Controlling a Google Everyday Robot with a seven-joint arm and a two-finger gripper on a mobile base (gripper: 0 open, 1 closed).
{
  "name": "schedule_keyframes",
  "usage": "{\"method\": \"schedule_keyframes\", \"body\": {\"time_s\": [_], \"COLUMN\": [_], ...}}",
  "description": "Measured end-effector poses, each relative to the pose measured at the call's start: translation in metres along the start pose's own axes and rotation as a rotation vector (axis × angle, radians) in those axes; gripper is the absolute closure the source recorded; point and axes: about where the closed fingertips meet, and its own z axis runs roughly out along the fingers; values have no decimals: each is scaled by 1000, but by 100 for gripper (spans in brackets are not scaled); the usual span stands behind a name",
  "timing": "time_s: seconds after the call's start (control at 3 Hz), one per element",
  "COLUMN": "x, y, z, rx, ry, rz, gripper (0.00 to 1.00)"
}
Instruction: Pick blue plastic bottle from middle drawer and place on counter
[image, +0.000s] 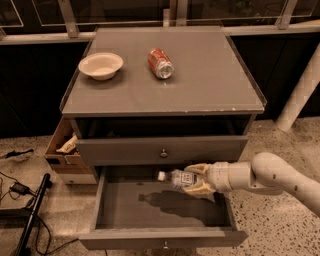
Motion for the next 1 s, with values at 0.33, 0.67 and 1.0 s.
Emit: {"method": "schedule_keyframes", "body": {"time_s": [0.33, 0.67, 1.0], "x": [-31, -94, -198], "y": [-6, -18, -40], "z": [-22, -66, -134], "rx": [-14, -46, -46], "ry": [31, 97, 181], "rz": [39, 81, 49], "gripper": [100, 100, 100]}}
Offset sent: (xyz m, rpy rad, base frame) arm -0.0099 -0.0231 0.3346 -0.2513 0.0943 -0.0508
